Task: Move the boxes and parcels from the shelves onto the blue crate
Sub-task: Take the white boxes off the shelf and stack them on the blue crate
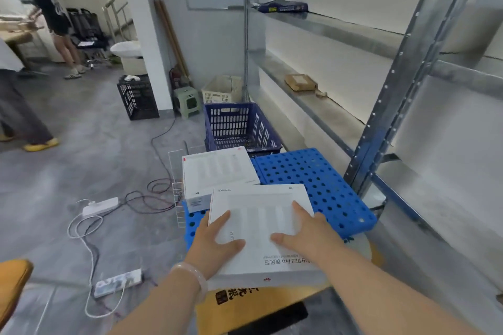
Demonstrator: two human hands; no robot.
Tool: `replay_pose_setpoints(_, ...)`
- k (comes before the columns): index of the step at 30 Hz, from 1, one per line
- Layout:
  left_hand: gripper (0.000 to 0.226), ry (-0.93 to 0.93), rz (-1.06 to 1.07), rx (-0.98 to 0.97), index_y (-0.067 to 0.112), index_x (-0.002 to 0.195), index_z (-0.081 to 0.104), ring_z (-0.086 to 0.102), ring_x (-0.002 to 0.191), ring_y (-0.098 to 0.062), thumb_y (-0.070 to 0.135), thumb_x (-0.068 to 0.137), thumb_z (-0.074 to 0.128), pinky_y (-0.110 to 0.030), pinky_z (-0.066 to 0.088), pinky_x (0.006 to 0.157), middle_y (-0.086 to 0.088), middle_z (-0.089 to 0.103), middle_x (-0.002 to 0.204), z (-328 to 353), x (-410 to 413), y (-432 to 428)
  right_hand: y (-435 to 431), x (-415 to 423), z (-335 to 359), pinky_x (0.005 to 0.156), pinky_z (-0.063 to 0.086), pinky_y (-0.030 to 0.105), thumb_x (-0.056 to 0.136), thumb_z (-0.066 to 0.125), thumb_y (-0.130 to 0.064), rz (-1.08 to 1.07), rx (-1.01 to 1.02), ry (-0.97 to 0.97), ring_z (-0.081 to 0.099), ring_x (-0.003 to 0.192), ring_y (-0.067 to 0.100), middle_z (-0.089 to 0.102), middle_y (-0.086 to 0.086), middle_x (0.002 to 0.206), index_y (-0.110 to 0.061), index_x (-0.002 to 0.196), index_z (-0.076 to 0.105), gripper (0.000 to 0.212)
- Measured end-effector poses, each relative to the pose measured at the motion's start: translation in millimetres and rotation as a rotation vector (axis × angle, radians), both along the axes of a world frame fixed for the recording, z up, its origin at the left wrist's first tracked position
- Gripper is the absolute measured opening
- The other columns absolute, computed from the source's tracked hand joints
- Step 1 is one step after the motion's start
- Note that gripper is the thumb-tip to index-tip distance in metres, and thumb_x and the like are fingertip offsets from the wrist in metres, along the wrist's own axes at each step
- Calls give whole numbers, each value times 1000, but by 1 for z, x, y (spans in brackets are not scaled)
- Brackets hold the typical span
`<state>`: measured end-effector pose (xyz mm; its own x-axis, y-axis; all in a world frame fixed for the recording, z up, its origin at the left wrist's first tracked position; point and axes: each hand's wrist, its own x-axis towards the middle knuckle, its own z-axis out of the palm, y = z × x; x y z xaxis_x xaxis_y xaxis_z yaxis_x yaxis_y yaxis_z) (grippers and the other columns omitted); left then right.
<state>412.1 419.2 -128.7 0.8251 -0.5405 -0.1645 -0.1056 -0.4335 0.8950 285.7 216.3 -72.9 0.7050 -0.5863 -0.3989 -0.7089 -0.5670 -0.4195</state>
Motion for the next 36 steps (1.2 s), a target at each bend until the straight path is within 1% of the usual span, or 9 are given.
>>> replay_pose_setpoints(5, 77, 48, 104, 39, 37, 142, 43, 35, 136, -11, 37, 76, 81, -35, 36, 111, 17, 22, 152, -22, 15, 17, 1, 41, -25, 103, 42, 39, 65, 64, -80, 94, 61, 19, 41, 132, 22, 18, 6, 154, -44, 154, 1, 115)
replay_pose_setpoints(13, 80, 54, 127, 160, 39, 146, 35, 25, 140, -9, 42, 79, 78, -31, 27, 116, 20, 17, 151, -48, 32, 17, -16, 83, -62, 106, 40, 38, 71, 69, -69, 188, 129, 42, 34, 139, 23, 7, 6, 160, -45, 153, 1, 110)
replay_pose_setpoints(18, 78, 57, 149, 214, 44, 145, 33, 26, 134, -4, 41, 80, 77, -30, 29, 114, 18, 15, 154, -61, 40, 9, -30, 93, -84, 106, 39, 35, 76, 72, -61, 213, 200, 11, 32, 139, 21, 11, 2, 158, -44, 154, 1, 107)
replay_pose_setpoints(21, 73, 48, 155, 243, 41, 145, 34, 26, 131, -3, 33, 85, 74, -16, 30, 105, 16, 16, 155, -67, 42, 7, -35, 99, -90, 105, 36, 33, 79, 72, -56, 241, 211, 13, 30, 140, 19, 10, 2, 158, -44, 154, 2, 103)
replay_pose_setpoints(23, 71, 53, 161, 257, 39, 146, 34, 28, 136, -9, 30, 87, 72, -2, 35, 87, 15, 17, 154, -68, 43, 7, -37, 102, -94, 107, 35, 33, 80, 71, -54, 258, 218, 4, 30, 140, 19, 10, 2, 158, -45, 153, 3, 101)
replay_pose_setpoints(27, 71, 55, 175, 271, 41, 147, 32, 26, 139, -11, 32, 88, 70, -15, 31, 93, 14, 15, 157, -66, 48, 7, -39, 110, -96, 106, 38, 34, 79, 71, -56, 278, 208, 9, 35, 136, 19, 13, 1, 155, -45, 153, 2, 101)
replay_pose_setpoints(32, 71, 58, 157, 281, 41, 147, 31, 23, 142, -10, 31, 88, 70, -3, 29, 80, 14, 13, 158, -68, 52, 9, -38, 114, -97, 100, 44, 34, 78, 71, -58, 278, 193, 22, 42, 129, 19, 17, 0, 152, -47, 152, 2, 102)
replay_pose_setpoints(34, 71, 65, 159, 280, 43, 146, 31, 20, 144, -12, 33, 88, 70, -7, 33, 91, 14, 10, 158, -67, 54, 9, -38, 114, -97, 99, 44, 34, 77, 72, -58, 272, 199, 18, 42, 130, 19, 17, -1, 152, -47, 152, 3, 102)
replay_pose_setpoints(36, 71, 65, 160, 278, 46, 145, 29, 16, 146, -14, 34, 88, 70, -24, 26, 112, 11, 8, 160, -68, 56, 8, -38, 116, -97, 101, 42, 34, 78, 72, -57, 267, 200, 12, 40, 132, 19, 17, 0, 154, -47, 152, 4, 102)
